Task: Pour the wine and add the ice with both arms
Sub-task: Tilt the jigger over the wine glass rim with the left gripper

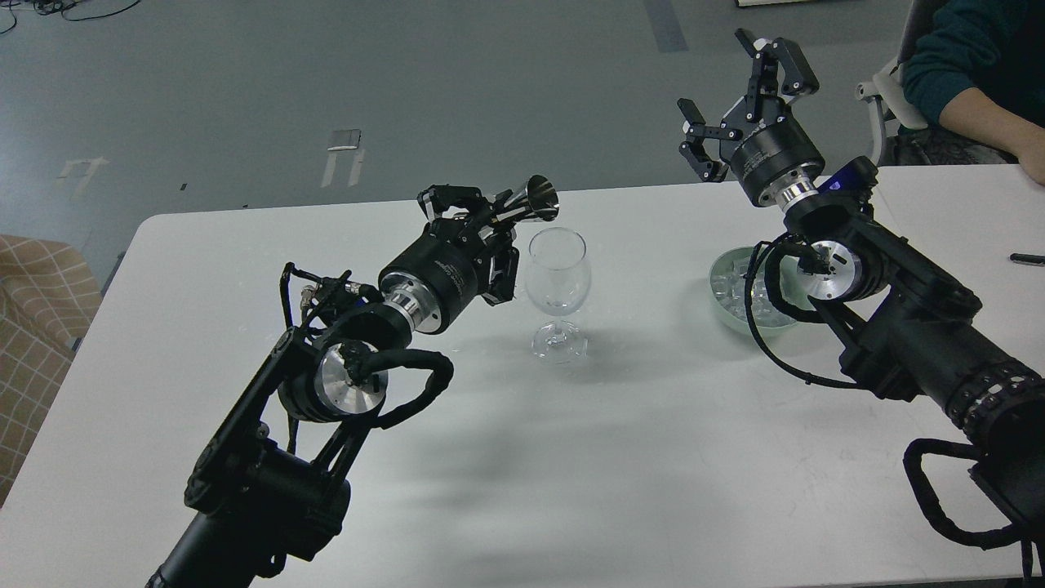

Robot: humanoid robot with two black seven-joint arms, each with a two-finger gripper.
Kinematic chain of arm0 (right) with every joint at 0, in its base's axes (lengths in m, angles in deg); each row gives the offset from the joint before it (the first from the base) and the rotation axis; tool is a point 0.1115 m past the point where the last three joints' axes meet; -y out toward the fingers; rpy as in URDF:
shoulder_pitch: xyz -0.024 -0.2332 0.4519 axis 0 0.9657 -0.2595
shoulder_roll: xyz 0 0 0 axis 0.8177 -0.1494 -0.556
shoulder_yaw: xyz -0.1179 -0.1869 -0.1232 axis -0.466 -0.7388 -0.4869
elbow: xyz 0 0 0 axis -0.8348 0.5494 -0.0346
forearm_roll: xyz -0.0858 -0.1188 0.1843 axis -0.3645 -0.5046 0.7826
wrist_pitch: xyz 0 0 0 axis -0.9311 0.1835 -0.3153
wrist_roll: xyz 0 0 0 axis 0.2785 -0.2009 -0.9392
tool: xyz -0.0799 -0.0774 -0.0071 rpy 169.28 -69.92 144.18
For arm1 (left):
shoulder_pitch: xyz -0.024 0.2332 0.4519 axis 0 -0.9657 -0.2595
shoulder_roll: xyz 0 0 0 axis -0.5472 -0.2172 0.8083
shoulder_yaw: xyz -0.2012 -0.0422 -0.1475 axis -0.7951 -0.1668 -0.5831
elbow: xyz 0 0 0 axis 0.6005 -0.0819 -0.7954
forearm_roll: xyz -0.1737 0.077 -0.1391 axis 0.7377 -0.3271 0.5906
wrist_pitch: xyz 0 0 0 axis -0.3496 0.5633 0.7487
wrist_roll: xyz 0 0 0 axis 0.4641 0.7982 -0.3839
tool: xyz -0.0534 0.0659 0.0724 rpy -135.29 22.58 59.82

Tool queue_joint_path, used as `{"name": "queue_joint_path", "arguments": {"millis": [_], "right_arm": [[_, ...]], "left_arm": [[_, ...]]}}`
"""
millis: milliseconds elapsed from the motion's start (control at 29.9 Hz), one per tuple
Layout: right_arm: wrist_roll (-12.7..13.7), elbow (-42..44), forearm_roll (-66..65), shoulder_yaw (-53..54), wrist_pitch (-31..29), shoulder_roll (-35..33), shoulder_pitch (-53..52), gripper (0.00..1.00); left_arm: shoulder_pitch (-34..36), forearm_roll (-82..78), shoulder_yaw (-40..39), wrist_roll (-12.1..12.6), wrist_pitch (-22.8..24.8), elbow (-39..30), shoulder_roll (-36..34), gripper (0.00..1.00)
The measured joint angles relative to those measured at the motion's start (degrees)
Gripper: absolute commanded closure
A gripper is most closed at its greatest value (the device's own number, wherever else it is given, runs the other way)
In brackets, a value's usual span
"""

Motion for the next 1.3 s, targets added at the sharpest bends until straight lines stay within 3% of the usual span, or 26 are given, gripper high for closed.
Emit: {"name": "queue_joint_path", "arguments": {"millis": [1304], "right_arm": [[-0.04,0.16,0.0,0.0,0.03,0.04,0.0,0.0]], "left_arm": [[-0.31,-21.52,3.33,-0.06,-0.18,-0.13,0.0,1.0]]}}
